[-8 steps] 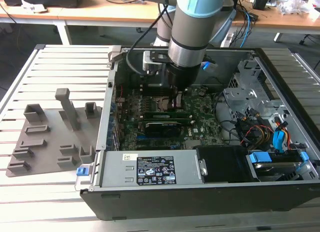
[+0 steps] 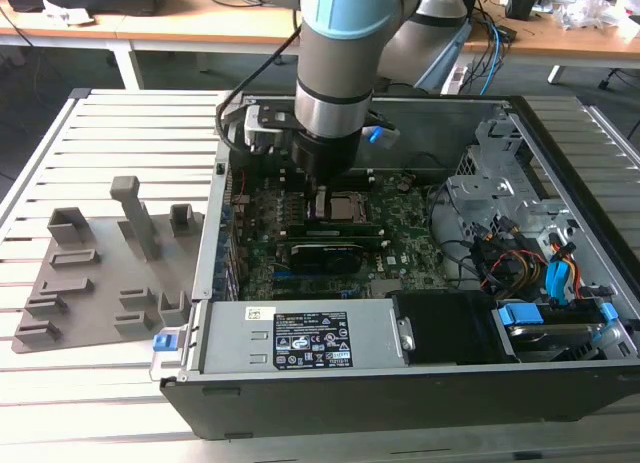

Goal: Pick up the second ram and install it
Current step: 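Press down the second ram until it locks into place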

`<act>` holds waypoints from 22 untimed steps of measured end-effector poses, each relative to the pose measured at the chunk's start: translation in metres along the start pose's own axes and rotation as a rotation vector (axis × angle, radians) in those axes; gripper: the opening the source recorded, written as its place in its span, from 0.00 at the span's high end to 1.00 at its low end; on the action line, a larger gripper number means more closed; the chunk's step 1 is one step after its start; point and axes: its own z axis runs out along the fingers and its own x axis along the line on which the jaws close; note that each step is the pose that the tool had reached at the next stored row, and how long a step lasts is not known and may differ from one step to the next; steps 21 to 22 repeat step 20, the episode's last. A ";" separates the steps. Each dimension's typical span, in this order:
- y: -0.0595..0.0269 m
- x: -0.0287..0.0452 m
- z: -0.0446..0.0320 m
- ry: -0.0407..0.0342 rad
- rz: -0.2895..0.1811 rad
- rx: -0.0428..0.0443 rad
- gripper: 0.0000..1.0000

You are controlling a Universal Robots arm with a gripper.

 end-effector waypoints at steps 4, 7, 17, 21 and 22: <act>-0.0067 -0.0005 -0.0028 -0.0003 0.000 -0.0018 0.89; -0.0394 -0.0021 -0.0053 -0.0003 0.001 -0.0228 0.89; -0.0395 -0.0047 -0.0646 -0.0006 0.001 -0.0243 0.89; -0.0395 -0.0048 -0.0649 -0.0005 0.001 -0.0243 0.89; -0.0395 -0.0048 -0.0649 -0.0005 0.001 -0.0243 0.89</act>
